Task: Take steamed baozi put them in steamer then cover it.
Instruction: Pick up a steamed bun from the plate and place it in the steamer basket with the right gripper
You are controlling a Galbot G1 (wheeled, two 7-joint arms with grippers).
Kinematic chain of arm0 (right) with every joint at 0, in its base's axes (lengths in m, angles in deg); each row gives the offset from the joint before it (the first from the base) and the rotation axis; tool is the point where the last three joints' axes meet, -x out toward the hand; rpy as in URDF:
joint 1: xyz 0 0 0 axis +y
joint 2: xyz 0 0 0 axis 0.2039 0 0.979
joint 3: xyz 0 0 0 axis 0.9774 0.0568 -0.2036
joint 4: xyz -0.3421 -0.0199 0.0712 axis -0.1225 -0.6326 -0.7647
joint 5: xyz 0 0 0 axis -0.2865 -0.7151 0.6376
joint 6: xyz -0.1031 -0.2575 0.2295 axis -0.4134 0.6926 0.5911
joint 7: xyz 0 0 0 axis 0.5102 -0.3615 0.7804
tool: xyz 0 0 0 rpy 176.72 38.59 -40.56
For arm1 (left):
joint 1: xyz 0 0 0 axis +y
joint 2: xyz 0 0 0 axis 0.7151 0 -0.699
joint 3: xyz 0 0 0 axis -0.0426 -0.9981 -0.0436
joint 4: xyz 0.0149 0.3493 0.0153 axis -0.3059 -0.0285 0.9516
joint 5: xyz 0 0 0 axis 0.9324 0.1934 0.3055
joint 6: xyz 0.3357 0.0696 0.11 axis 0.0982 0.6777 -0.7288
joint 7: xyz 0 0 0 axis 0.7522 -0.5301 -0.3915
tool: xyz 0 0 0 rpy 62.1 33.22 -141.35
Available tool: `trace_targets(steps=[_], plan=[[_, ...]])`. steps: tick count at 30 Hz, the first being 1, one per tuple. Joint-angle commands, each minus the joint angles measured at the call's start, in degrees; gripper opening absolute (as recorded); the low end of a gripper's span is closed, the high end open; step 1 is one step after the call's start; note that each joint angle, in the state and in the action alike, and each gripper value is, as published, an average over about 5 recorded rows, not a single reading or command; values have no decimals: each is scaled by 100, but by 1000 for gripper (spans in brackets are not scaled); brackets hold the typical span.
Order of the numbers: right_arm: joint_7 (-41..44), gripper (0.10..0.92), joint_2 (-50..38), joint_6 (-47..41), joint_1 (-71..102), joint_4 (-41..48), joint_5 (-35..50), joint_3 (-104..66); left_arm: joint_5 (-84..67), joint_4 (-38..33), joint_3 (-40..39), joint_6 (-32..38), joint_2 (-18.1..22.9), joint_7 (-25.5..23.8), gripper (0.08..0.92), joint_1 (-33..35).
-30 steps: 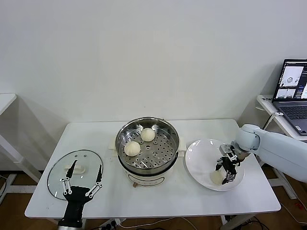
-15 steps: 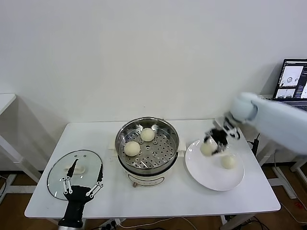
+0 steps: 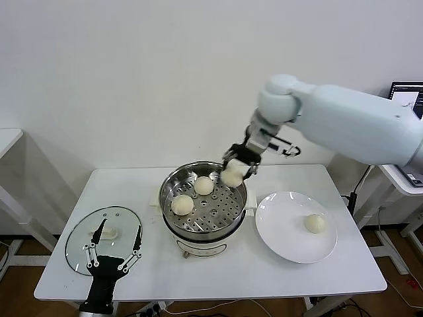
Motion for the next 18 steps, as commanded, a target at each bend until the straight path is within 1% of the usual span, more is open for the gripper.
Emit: trace_targets(steps=[1,8,18], plan=[[-118,675,842,1264,241,-368,-815,195,-7,13,14,-2,7,4,823,-5],[-96,677,1022,1544,668,-195,-1149,199,-12,27,36,3,17,8,823,-11],[-83,686,1089,1544,963,-45,-1406,222,-16,17,62,18,31,16,823,1]])
